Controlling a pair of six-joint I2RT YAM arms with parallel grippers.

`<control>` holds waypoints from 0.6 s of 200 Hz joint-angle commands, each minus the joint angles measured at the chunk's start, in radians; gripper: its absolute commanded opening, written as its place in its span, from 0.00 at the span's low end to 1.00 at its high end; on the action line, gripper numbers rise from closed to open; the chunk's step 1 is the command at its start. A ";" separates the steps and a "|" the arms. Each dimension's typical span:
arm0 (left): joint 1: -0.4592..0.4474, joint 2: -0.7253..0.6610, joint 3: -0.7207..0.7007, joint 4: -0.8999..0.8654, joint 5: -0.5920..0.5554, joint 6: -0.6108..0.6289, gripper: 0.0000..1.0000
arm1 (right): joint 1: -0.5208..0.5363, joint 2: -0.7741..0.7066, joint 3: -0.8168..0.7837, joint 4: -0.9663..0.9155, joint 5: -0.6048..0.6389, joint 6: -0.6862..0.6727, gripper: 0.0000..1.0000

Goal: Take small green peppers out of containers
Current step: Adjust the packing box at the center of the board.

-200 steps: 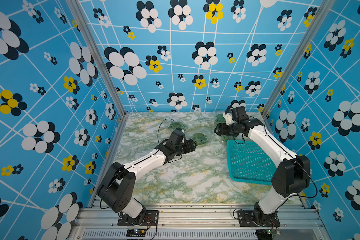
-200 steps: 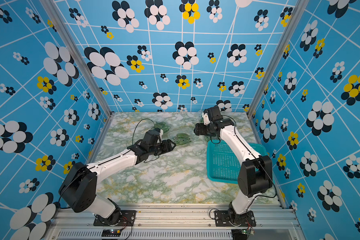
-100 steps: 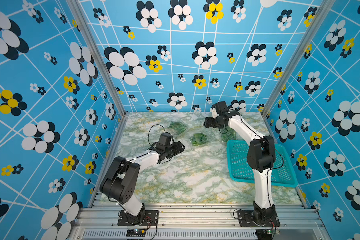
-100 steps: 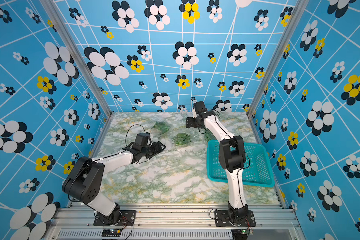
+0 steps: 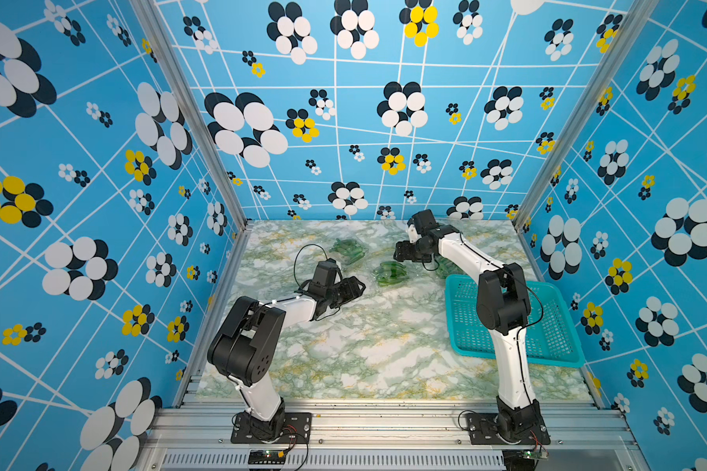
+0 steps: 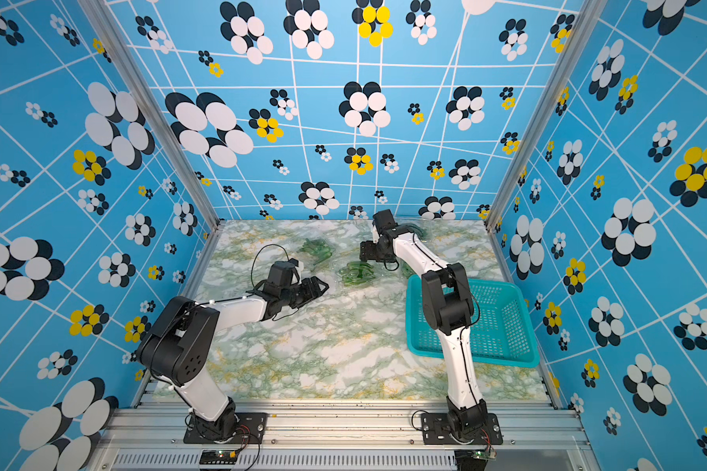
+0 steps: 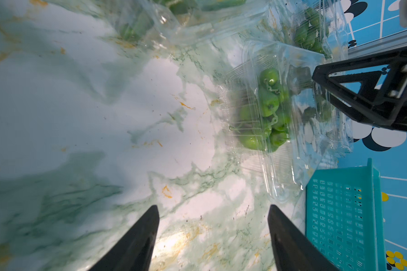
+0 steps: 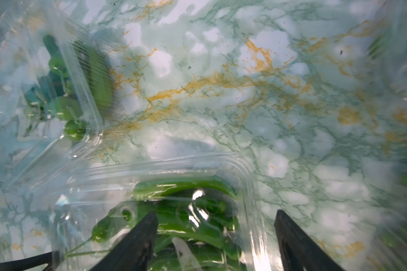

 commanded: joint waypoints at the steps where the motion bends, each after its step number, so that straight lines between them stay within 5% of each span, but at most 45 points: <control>1: 0.007 0.012 -0.026 0.047 0.021 0.001 0.74 | 0.028 -0.065 -0.081 0.032 -0.019 0.018 0.79; 120: 0.007 -0.080 0.040 -0.048 -0.072 0.269 0.75 | 0.165 -0.323 -0.527 0.195 -0.023 0.078 0.78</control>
